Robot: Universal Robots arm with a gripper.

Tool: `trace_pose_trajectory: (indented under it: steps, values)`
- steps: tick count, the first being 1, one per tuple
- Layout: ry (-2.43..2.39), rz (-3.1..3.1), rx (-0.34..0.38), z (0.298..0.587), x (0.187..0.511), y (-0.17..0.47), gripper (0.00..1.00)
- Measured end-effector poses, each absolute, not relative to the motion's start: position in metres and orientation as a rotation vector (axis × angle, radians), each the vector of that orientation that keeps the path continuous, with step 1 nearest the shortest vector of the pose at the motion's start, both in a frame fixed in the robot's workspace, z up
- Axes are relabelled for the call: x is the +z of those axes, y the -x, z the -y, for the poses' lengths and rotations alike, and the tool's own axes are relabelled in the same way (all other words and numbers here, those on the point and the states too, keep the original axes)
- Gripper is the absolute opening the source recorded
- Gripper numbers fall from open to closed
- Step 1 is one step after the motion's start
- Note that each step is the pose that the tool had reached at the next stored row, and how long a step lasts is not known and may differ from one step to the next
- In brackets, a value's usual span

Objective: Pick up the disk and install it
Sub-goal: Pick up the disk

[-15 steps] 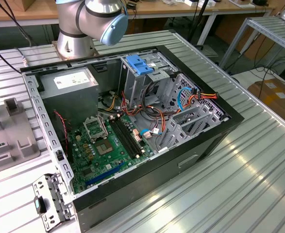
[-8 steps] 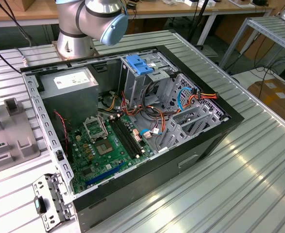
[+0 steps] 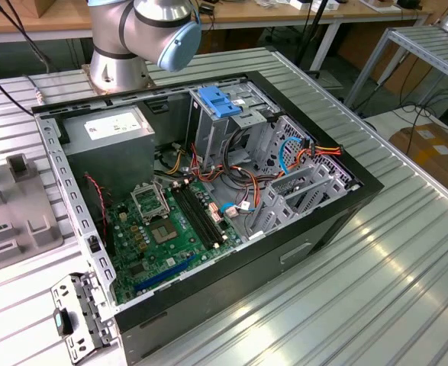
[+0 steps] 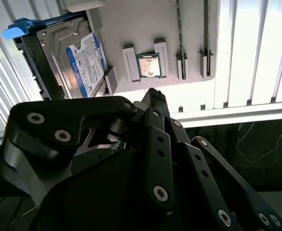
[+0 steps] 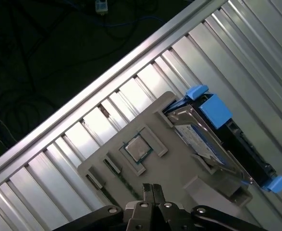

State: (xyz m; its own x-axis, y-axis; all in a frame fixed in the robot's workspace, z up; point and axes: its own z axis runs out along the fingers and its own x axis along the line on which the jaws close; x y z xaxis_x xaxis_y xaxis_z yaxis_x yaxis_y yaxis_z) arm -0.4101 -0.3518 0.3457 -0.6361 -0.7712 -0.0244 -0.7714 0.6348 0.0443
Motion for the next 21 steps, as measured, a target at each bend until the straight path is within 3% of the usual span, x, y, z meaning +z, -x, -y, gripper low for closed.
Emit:
trace_pose_trajectory:
  steps: [21]
  values:
    - [1.507,-2.755,0.080,0.3517,0.3457,0.4101,0.11]
